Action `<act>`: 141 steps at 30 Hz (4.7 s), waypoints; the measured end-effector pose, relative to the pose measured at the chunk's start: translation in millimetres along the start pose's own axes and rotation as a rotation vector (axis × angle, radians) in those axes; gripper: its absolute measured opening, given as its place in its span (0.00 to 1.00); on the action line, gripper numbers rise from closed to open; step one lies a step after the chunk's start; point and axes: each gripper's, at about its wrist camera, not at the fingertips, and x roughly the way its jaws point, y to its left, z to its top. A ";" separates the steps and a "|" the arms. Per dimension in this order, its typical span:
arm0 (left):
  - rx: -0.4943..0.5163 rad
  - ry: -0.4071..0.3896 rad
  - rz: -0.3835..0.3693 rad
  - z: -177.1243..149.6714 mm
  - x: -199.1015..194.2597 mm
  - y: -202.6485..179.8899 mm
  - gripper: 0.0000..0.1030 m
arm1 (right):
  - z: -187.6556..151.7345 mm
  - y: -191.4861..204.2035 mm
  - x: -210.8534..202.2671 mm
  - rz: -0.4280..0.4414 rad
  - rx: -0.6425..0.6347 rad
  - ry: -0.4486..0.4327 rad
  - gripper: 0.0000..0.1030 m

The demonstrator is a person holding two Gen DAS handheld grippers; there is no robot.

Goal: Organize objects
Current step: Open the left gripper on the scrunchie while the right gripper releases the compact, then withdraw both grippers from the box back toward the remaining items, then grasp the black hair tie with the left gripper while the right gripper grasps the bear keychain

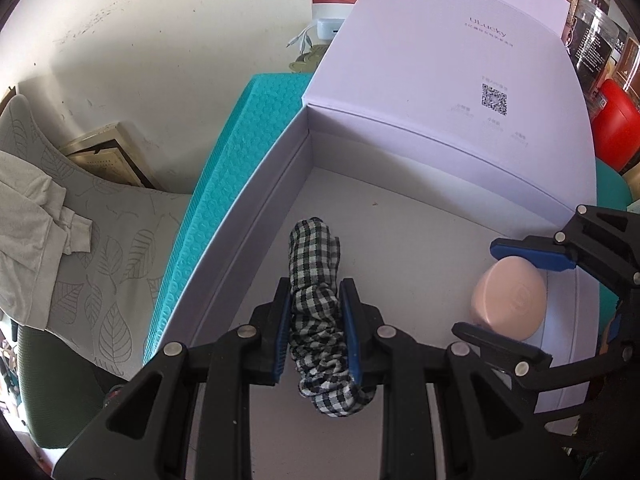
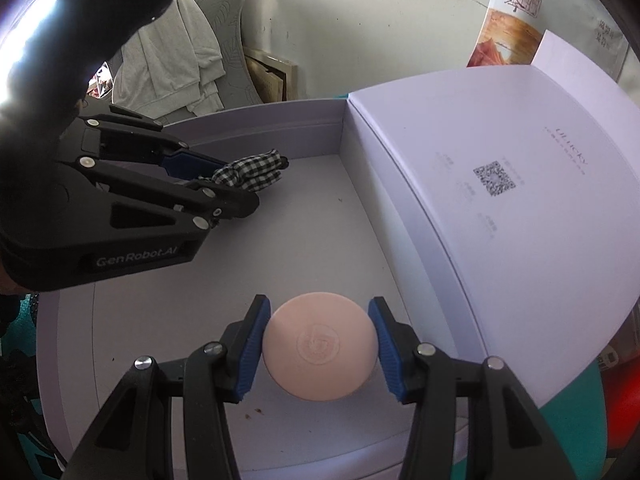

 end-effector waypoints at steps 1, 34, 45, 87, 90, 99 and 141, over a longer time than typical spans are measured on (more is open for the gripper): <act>0.002 0.001 0.006 -0.1 0.4 -0.2 0.22 | -0.5 -0.5 0.5 0.001 0.005 0.004 0.50; -0.071 -0.115 0.029 -30.5 -125.2 6.3 0.35 | 1.6 9.3 -101.0 -0.085 0.026 -0.138 0.59; -0.070 -0.180 0.044 -52.5 -190.8 -14.3 0.35 | -13.4 22.1 -153.6 -0.115 0.031 -0.213 0.59; 0.055 -0.237 -0.052 -178.0 -274.0 -161.1 0.43 | -170.4 45.1 -258.4 -0.252 0.172 -0.280 0.59; 0.049 -0.227 -0.064 -183.2 -268.6 -164.7 0.43 | -179.9 44.4 -256.7 -0.255 0.190 -0.275 0.59; 0.050 -0.180 -0.078 -195.3 -248.3 -173.2 0.43 | -201.9 41.5 -251.0 -0.277 0.218 -0.252 0.59; 0.060 -0.060 -0.180 -233.7 -153.9 -185.2 0.53 | -232.7 44.9 -172.9 -0.091 0.294 -0.131 0.66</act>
